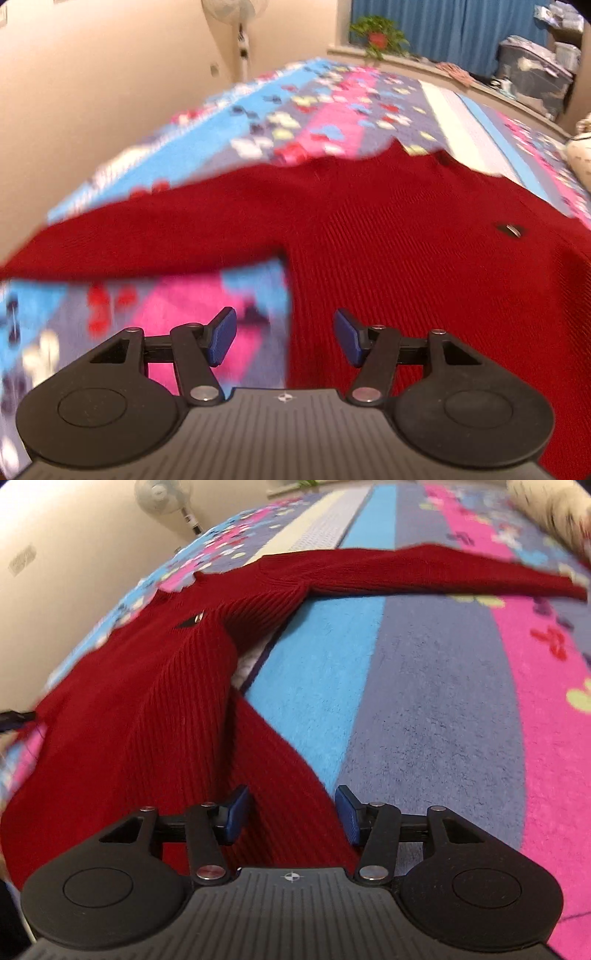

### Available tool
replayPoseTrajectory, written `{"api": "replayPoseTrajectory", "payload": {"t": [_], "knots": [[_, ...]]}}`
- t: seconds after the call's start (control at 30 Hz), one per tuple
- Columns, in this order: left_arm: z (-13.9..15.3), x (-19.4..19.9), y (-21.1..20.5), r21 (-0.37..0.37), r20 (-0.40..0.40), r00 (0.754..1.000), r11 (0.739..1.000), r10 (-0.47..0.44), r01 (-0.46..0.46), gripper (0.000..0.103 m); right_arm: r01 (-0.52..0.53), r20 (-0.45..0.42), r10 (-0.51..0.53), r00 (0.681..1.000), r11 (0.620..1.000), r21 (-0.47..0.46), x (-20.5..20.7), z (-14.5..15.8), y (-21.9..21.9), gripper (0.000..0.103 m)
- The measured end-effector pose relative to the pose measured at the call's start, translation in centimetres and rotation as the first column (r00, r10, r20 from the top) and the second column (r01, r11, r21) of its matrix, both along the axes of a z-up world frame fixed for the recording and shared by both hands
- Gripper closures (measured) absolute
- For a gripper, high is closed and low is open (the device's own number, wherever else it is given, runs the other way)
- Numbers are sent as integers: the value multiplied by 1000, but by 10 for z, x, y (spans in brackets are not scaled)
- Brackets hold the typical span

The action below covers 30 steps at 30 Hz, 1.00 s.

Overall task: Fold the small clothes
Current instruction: 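Grasp the hem with the left gripper and straighten the sweater body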

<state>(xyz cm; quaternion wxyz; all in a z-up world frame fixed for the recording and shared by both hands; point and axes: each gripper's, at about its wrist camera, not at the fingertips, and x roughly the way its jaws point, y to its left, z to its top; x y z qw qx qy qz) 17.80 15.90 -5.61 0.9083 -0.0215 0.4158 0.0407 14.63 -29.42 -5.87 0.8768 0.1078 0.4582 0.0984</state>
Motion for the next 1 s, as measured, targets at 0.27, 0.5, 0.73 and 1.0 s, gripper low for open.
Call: {"api": "replayPoseTrajectory", "payload": {"t": [0.27, 0.5, 0.73, 1.0], "knots": [[-21, -107, -9, -104, -127, 988, 992, -86, 73, 28, 126, 25, -127, 992, 992, 30, -45, 43, -18, 96], [-51, -140, -10, -182, -204, 977, 983, -66, 28, 29, 220, -35, -217, 975, 970, 108, -112, 61, -43, 98], [-36, -155, -16, -168, -132, 985, 982, -111, 88, 90, 328, -126, -322, 938, 944, 29, -104, 27, -64, 99], [-35, -165, -1, -251, -119, 991, 968, -61, 29, 64, 258, -72, -253, 965, 963, 76, -99, 27, -53, 57]]}}
